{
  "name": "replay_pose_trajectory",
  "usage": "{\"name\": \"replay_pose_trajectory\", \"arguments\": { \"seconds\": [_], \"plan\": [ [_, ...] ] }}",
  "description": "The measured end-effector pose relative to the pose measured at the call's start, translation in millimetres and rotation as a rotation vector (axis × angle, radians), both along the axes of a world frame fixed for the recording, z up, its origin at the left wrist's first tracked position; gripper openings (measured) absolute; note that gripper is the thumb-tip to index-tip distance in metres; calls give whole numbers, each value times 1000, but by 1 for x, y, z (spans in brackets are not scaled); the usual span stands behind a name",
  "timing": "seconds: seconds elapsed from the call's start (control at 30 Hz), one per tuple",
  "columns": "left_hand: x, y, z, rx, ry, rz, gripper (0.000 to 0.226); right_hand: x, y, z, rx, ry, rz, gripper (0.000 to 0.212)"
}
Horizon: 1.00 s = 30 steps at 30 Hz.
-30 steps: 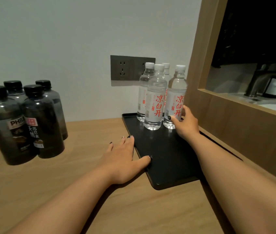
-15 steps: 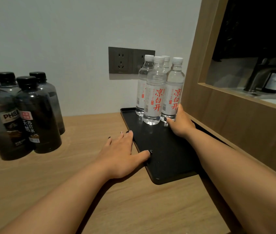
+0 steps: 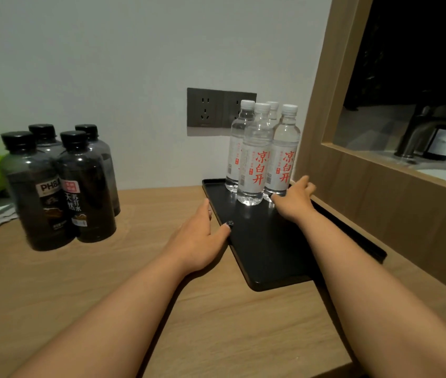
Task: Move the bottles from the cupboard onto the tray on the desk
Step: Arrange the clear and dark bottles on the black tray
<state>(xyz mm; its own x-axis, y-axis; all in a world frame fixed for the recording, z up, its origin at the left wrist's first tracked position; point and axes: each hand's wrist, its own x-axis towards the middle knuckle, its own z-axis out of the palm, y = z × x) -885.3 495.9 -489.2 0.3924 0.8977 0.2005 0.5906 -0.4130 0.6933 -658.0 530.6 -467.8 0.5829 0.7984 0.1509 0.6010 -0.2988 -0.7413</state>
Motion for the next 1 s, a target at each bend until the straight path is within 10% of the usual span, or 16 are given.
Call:
{"name": "replay_pose_trajectory", "arguments": {
  "seconds": [0.23,0.43,0.67,0.87,1.0],
  "plan": [
    [-4,-3,-1,32,-175,182,70,-87,-83,8,421,-177,80,52],
    [-26,-21,2,175,-473,358,45,-140,-106,-14,354,-680,239,62],
    [-111,-26,-4,727,22,492,54,-165,-105,-26,352,-1095,462,37],
    [-195,-2,-5,590,-334,964,84,-204,-92,-32,414,-827,674,51],
    [-204,18,-8,434,-565,812,99,-237,-64,-30,308,-345,681,54]
  ]
}}
